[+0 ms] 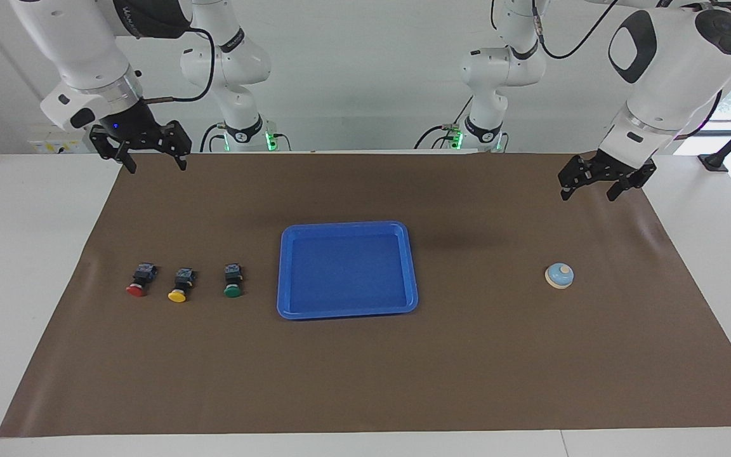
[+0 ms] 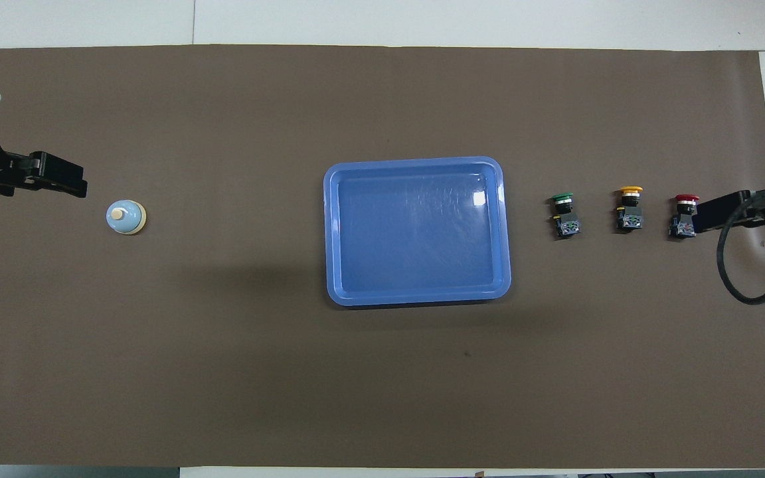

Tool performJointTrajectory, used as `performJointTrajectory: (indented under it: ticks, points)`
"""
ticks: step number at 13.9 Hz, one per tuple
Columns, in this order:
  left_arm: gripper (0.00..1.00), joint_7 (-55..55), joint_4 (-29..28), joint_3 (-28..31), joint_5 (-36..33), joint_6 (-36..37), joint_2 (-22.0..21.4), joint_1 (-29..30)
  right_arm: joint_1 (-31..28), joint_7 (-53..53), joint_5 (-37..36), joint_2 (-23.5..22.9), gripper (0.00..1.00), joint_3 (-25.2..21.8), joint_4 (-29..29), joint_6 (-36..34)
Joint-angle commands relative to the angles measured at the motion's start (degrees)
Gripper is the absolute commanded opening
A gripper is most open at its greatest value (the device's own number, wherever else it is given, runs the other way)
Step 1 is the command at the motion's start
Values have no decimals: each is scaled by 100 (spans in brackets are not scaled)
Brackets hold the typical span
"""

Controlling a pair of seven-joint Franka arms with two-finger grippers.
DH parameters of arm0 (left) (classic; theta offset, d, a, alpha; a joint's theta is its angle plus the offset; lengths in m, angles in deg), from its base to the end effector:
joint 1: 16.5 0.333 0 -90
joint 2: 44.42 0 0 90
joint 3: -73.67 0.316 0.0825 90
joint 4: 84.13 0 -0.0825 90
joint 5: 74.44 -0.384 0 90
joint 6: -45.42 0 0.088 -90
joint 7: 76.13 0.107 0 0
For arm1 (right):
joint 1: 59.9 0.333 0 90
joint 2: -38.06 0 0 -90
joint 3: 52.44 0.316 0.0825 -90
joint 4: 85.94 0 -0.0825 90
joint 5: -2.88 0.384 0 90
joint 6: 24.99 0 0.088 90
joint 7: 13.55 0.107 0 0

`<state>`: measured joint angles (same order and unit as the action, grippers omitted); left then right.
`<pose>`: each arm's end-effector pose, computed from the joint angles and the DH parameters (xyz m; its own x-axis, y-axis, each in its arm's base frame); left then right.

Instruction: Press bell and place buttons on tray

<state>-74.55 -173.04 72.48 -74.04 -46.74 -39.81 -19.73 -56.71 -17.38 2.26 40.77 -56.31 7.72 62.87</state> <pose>0.5797 -0.0451 0.5911 0.9943 -0.1042 -0.0235 -0.1040 -0.9945 0.0093 0.5349 -0.0084 0.6170 0.9970 0.0548 -0.0544 0.0551 -0.9985 0.0040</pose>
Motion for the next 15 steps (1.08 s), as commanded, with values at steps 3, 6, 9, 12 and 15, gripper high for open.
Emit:
performJointTrajectory:
  ticks: [3, 6, 9, 12, 15]
  points:
    - [100, -27, -39, -30, -50, -38, -83, 42, -30, 67, -27, 63, 100, 28, 20, -85]
    - [100, -9, -100, -30, -50, -38, -109, 42, -30, 67, -27, 63, 100, 28, 20, -85]
    - [100, -44, -450, -22, -50, -134, -293, 42, -30, 67, -27, 63, 100, 28, 20, -85]
    - [22, -62, -995, -22, -50, -942, -460, 156, -30, 58, -27, 63, 100, 28, 20, -76]
    - [0, -202, -1382, 5, -50, -1329, -461, 209, -30, 67, -27, 63, 100, 28, 20, -85]
